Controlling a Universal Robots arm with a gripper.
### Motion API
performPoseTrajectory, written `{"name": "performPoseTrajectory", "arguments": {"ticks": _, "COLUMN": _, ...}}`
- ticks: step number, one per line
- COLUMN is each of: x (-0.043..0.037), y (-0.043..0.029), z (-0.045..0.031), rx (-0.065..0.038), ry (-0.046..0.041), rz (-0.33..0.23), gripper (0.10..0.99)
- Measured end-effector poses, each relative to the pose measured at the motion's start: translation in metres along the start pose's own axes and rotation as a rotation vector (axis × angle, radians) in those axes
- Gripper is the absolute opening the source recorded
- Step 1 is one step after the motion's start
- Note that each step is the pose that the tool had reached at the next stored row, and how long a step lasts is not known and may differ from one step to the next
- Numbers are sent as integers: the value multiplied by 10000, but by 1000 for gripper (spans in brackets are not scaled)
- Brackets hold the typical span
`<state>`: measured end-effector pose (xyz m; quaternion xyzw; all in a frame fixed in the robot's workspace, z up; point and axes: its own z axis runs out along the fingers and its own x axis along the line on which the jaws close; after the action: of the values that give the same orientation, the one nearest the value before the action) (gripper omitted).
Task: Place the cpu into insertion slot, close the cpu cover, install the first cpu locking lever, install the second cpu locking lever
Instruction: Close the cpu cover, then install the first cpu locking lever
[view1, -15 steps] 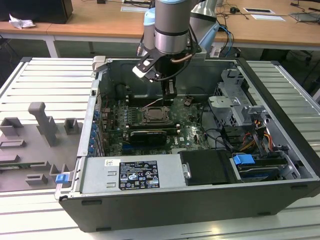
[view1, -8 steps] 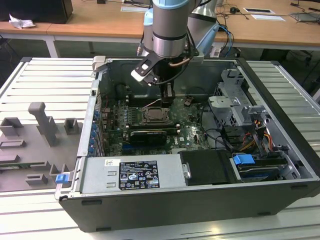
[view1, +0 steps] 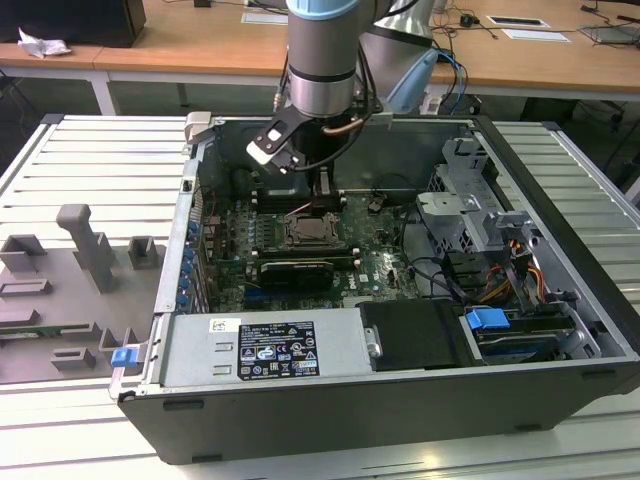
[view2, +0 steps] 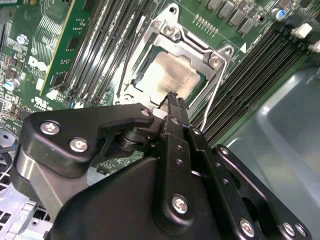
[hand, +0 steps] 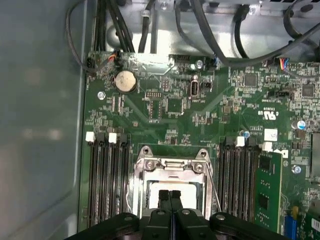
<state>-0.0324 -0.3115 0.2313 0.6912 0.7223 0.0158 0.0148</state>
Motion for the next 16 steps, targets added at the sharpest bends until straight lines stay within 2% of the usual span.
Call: {"name": "performPoseTrajectory", "arguments": {"ticks": 16, "x": 3, "y": -78, "z": -4, "rx": 0, "ry": -1, "rz": -1, "gripper": 106}}
